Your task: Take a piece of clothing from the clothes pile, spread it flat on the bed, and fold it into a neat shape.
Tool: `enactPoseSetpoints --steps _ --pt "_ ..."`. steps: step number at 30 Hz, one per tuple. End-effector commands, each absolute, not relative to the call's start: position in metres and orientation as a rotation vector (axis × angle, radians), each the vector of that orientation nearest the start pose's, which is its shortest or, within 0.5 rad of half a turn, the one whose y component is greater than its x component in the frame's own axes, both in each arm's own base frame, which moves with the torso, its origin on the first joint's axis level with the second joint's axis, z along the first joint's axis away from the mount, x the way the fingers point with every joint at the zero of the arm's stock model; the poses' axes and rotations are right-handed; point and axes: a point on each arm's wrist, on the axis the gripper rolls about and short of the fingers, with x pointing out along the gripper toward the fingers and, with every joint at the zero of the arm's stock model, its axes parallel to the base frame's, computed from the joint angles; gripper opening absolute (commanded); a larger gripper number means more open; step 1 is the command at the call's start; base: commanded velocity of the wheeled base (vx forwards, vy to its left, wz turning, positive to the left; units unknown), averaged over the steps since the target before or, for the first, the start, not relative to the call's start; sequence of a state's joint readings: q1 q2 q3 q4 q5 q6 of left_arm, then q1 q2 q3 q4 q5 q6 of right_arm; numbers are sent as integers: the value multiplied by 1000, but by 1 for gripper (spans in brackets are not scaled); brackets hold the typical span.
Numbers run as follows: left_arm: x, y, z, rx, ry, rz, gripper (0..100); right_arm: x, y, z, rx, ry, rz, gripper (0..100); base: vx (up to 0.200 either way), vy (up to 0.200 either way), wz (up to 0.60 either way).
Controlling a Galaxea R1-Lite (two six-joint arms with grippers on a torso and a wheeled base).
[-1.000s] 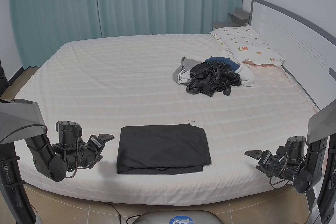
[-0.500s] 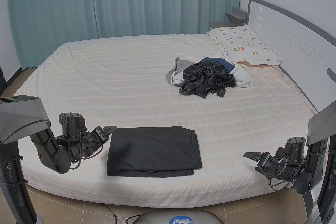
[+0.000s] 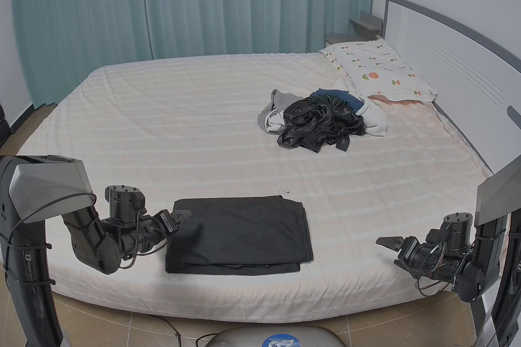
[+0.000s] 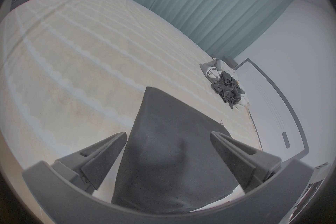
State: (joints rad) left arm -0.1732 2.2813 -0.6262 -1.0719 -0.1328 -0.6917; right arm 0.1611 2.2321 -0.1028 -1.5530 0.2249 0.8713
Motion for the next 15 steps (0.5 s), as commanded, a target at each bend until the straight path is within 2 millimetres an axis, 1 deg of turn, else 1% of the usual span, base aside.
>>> enactPoseSetpoints --steps 1,7,8,15 --pt "336 -62 -17 -654 683 -76 100 238 46 -7 852 700 111 100 0 0 0" --pt "336 -62 -22 -653 695 -72 100 237 46 -6 851 701 114 100 0 0 0" --pt "336 -63 -22 -655 696 -73 0 237 46 -6 851 701 114 100 0 0 0" --pt "338 -63 -26 -658 703 -73 0 237 46 -6 851 701 114 100 0 0 0"
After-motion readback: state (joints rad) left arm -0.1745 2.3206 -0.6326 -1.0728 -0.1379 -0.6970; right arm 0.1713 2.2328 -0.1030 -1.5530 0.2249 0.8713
